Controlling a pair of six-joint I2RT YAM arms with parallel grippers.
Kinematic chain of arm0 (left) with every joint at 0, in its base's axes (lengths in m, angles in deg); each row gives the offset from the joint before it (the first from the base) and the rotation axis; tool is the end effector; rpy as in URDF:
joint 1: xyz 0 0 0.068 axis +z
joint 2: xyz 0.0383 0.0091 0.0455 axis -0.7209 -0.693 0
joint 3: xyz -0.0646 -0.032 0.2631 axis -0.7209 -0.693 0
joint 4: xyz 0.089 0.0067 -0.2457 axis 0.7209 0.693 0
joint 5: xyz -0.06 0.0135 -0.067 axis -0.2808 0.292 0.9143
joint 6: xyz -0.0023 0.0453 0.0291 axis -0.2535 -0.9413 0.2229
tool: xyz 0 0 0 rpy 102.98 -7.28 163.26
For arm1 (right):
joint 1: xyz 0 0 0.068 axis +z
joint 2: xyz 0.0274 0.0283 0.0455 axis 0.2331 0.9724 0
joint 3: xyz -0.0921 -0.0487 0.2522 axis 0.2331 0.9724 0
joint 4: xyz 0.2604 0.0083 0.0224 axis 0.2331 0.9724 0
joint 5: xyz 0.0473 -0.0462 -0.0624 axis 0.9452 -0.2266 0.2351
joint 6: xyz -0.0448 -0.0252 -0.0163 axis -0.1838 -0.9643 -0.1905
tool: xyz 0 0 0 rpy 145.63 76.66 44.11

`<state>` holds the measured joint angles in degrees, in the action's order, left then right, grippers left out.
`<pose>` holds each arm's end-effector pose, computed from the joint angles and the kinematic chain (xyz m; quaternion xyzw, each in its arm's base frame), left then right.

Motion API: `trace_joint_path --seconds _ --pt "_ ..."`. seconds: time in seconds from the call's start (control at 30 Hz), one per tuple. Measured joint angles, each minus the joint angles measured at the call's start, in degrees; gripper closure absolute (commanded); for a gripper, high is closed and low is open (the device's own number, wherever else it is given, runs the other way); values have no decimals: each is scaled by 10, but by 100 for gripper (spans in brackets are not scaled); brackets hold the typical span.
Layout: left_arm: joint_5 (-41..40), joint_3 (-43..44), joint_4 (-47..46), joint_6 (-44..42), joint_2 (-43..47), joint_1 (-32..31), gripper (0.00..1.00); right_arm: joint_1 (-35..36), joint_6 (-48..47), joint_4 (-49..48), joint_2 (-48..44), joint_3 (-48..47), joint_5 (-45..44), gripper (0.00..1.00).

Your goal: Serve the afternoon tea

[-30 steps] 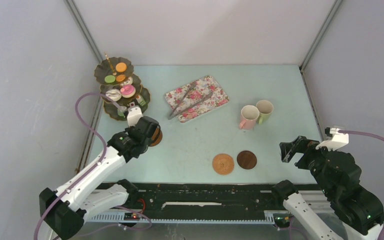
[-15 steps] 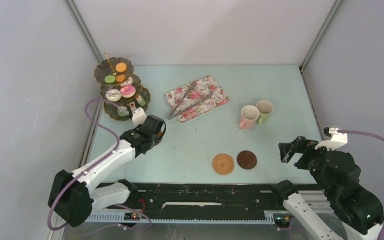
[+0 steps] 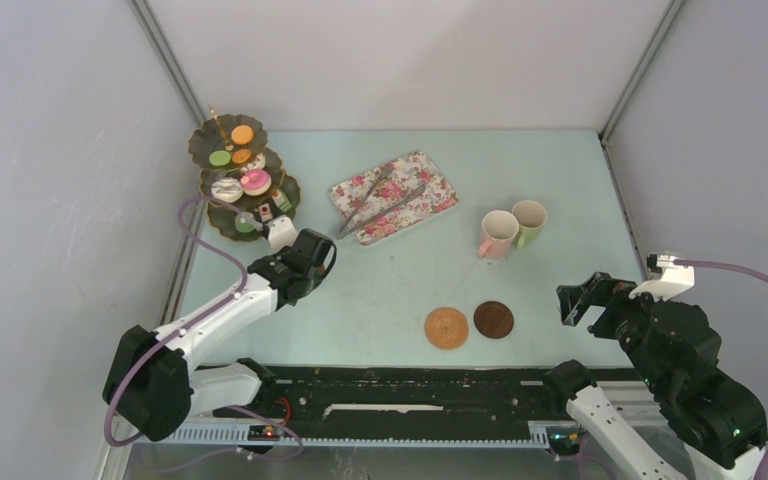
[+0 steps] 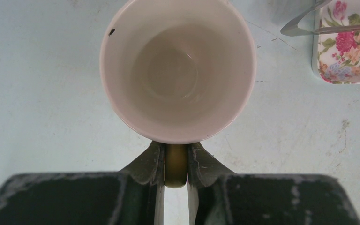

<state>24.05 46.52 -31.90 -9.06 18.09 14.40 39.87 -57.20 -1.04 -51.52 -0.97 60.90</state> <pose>0.1944 -0.0975 0.2132 -0.2446 0.8964 0.0298 0.3684 0.0126 -0.0060 0.3803 0.0868 0.8231 0.1282 0.5464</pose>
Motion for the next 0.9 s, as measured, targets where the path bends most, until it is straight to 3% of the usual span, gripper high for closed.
trace_joint_path --seconds 0.07,0.23,0.37,0.63,0.9 --pt "0 0 0 5 0 0 95 0 -1 0 1 0 0 2" --pt "-2 2 3 15 -5 0 67 0 -2 -2 5 0 0 2" --pt "-4 12 11 24 -10 0 55 0 -3 -6 7 0 0 2" --pt "17 54 48 30 13 0 41 0 -7 -14 7 0 0 2" --pt "76 125 95 27 92 -20 36 0 -12 -17 11 0 7 2"
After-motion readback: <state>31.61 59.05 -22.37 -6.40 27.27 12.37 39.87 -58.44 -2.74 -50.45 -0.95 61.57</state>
